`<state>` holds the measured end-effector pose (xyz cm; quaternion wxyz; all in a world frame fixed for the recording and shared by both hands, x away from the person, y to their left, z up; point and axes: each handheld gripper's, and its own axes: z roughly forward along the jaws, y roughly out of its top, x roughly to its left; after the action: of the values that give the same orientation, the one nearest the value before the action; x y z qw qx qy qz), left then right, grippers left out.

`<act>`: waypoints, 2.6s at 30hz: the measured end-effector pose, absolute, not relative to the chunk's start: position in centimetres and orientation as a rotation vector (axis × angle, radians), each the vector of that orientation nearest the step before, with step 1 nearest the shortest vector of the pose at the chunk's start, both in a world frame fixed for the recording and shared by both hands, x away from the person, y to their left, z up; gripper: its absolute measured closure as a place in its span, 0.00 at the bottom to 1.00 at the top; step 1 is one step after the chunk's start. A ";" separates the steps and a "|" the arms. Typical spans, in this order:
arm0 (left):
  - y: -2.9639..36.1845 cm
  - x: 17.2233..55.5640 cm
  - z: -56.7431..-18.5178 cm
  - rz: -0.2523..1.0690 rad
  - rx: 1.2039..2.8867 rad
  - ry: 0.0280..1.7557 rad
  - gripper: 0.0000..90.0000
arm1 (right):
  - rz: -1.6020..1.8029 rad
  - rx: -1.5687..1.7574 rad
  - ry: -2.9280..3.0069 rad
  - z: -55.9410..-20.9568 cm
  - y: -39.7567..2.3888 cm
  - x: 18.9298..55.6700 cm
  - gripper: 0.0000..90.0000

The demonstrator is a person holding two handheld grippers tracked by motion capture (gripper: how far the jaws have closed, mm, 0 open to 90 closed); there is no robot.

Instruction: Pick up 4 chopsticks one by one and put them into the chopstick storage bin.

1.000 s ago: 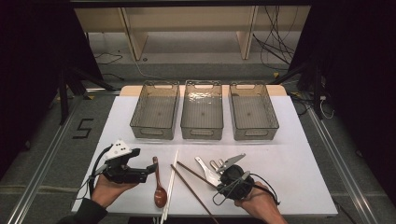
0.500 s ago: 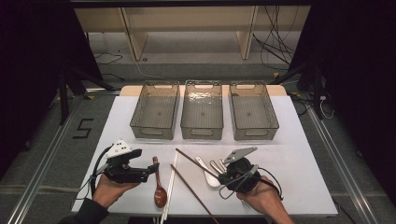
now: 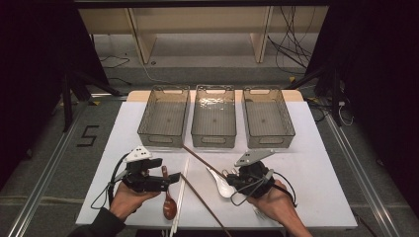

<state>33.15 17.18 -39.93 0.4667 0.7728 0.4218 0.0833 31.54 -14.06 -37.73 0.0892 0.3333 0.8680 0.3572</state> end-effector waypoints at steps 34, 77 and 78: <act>14.4 35.9 -40.2 -0.210 1.569 1.191 0.30 | 1.240 0.807 2.497 -37.3 -11.4 30.3 0.96; 17.2 37.9 -37.7 -0.330 1.533 1.122 0.93 | 1.237 0.991 2.539 -38.5 -13.2 30.7 0.50; 17.4 38.1 -37.4 -0.318 1.545 1.122 0.93 | 1.215 1.014 2.551 -38.6 -13.3 30.7 0.49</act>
<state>38.08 17.43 -37.43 0.5672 0.6574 0.4773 -0.1353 30.74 -13.34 -38.64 0.0699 0.3370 0.8477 0.4037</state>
